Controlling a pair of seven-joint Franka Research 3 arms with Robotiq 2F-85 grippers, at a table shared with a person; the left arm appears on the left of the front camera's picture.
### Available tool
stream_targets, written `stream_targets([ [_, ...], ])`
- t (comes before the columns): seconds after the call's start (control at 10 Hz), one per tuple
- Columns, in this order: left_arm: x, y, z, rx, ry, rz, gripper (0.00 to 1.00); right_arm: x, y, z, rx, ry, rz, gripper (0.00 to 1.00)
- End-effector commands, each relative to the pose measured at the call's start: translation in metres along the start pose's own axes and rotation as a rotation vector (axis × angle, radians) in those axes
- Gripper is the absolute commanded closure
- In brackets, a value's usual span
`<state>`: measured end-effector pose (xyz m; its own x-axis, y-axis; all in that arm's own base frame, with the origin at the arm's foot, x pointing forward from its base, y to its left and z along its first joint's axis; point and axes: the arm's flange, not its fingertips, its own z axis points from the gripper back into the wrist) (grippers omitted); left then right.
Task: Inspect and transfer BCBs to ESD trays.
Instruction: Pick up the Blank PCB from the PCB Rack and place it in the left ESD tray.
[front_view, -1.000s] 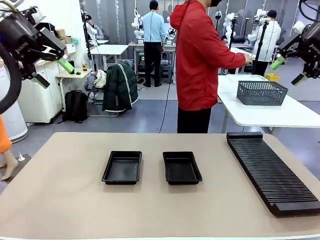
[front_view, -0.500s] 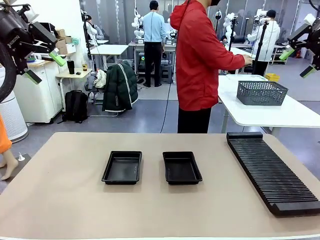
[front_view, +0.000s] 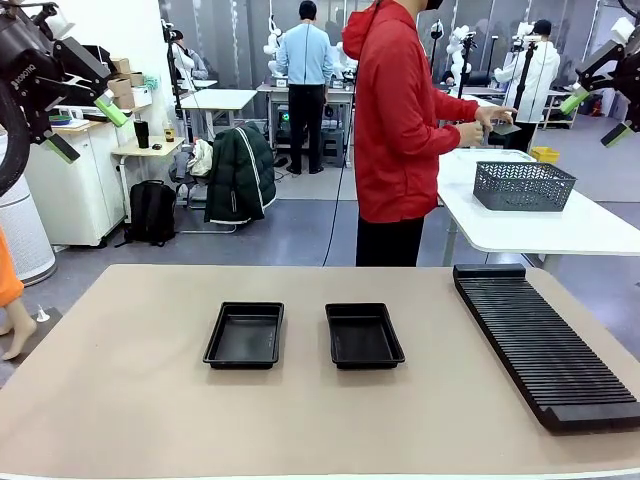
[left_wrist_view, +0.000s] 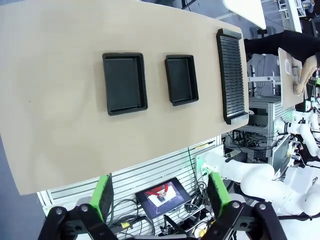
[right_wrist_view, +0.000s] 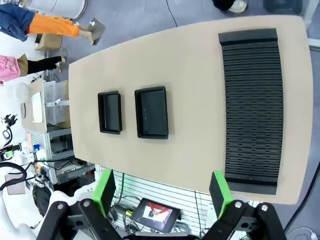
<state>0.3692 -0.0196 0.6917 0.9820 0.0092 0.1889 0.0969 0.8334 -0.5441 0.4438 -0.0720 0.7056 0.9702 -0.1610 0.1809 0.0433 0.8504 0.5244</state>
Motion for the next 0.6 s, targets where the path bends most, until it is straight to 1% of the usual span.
stream_targets([
  [0.0,0.0005,0.0016,-0.0012,-0.002,-0.001,0.002,0.0,0.0064,0.0005,0.0019,-0.042,-0.01,0.02,0.0],
  [0.5,0.0005,0.0016,-0.0012,-0.002,-0.001,0.002,0.0,0.0125,0.0024,0.0,-0.067,-0.009,0.043,0.0],
])
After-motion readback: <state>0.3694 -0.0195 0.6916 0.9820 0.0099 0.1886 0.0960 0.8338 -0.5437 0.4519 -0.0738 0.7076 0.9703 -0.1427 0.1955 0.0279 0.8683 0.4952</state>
